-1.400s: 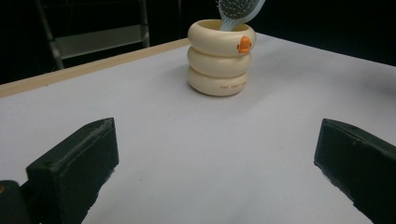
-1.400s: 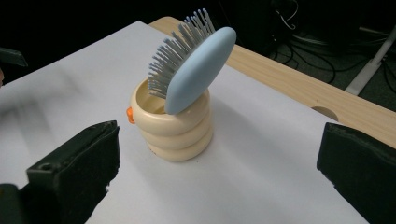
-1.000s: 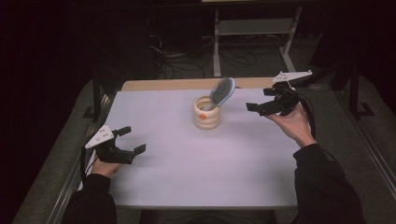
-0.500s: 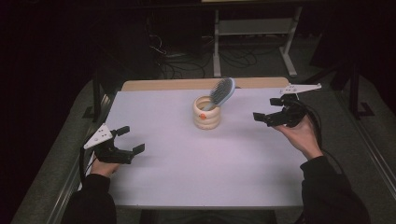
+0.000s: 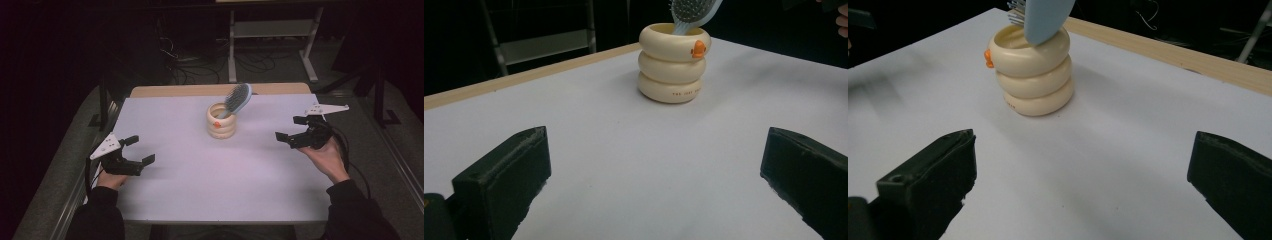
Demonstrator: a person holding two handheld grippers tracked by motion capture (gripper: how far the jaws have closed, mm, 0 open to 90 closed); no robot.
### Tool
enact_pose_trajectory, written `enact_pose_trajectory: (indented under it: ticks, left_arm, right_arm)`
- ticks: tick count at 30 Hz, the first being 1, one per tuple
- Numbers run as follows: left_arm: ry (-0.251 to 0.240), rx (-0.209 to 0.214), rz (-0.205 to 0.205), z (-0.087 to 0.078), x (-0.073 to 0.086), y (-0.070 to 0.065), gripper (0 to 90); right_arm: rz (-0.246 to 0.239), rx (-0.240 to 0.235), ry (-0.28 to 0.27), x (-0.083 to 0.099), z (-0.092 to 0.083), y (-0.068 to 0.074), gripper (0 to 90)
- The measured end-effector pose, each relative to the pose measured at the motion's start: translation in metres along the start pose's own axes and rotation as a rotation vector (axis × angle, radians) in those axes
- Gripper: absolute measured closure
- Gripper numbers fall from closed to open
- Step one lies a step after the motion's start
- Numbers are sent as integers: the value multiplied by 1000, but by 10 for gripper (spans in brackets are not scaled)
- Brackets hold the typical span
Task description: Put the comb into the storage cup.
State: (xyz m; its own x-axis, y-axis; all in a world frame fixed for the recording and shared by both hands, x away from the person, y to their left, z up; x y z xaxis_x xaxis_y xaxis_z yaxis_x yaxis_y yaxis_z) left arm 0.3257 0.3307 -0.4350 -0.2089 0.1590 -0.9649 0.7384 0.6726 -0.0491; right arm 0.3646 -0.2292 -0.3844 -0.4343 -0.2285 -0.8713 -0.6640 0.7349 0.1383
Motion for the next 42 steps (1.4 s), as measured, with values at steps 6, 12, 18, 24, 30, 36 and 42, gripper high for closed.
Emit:
enact_pose_trajectory:
  ticks: [6,12,18,24,30,36,42]
  left_arm:
    - [-1,-2,-2,0,0,0,0]
    - [4,-4,0,-1,0,0,0]
    - [5,0,-2,0,1,-1,0]
    - [2,-2,0,-1,0,-1,0]
    - [0,-5,-1,-1,0,-1,0]
    - [-9,-8,-5,-2,0,0,0]
    - [-7,-5,-7,-2,0,0,0]
  right_arm:
    - [3,15,0,10,-4,-1,0]
    - [6,35,14,26,-11,-3,0]
    - [7,46,8,37,-18,-3,0]
    - [9,59,5,49,-24,-4,0]
    - [7,65,2,65,-28,-3,0]
    - [19,42,-6,79,-29,-3,0]
    - [25,44,-14,80,-26,-3,0]
Point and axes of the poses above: each handheld gripper's, and its own axes: z roughly forward along the jaws, x roughly out of its underside, y roughly to its left, the point moved 1 cm from there along z, roughly forward along the jaws, and after that the axes turned 2 degrees about -y, right-handed, at the moved point
